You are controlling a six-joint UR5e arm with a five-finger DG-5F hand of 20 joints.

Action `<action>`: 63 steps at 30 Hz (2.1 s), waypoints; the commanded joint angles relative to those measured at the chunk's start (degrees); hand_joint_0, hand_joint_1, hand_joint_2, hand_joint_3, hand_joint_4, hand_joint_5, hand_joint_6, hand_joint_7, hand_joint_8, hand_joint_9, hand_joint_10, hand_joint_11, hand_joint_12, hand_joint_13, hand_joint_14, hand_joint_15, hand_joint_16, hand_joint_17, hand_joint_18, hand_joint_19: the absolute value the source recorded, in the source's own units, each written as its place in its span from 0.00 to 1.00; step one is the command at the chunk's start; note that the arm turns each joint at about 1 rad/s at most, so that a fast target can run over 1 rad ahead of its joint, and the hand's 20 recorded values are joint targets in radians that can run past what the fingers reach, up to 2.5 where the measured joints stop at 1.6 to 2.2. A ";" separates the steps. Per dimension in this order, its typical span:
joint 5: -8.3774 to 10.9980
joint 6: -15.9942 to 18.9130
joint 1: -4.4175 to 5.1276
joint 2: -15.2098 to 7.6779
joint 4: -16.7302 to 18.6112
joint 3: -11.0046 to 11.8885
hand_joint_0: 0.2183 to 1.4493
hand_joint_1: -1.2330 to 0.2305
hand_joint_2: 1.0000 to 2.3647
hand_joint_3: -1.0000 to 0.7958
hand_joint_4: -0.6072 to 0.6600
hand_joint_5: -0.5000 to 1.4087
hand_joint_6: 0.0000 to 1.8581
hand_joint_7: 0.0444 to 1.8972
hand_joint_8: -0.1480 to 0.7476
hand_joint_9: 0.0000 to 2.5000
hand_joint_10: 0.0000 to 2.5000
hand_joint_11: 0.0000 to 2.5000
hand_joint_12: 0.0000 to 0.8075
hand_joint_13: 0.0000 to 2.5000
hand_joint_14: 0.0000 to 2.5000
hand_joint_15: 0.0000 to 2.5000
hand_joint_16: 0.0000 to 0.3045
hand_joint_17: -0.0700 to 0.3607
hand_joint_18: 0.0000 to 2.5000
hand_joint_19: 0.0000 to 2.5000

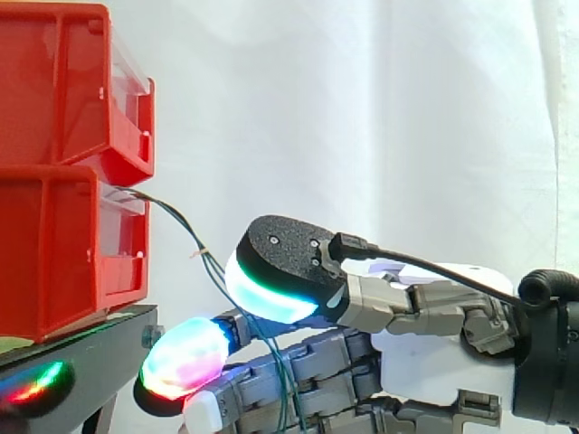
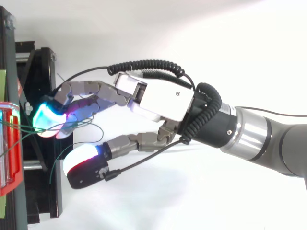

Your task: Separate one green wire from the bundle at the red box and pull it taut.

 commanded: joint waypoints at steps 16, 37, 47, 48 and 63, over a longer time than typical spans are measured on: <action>-0.39 1.93 1.06 0.02 -0.17 0.04 0.29 0.40 0.00 0.29 0.66 0.21 0.27 0.55 0.45 0.37 0.01 0.19 0.43 0.28 0.00 0.11 0.15 0.41 0.25 0.15; -0.92 10.01 1.15 0.11 -8.96 3.12 0.30 0.39 0.00 0.29 0.63 0.22 0.27 0.63 0.46 0.37 0.01 0.20 0.43 0.28 0.00 0.11 0.15 0.40 0.26 0.16; -1.09 11.07 0.54 0.46 -9.22 3.21 0.30 0.40 0.00 0.29 0.63 0.22 0.27 0.63 0.45 0.37 0.01 0.20 0.43 0.28 0.00 0.11 0.15 0.40 0.25 0.16; -1.09 11.07 0.54 0.46 -9.22 3.21 0.30 0.40 0.00 0.29 0.63 0.22 0.27 0.63 0.45 0.37 0.01 0.20 0.43 0.28 0.00 0.11 0.15 0.40 0.25 0.16; -2.41 11.24 -1.22 0.90 -9.31 3.38 0.30 0.39 0.00 0.30 0.60 0.22 0.30 0.71 0.46 0.37 0.01 0.21 0.43 0.28 0.00 0.12 0.15 0.40 0.26 0.16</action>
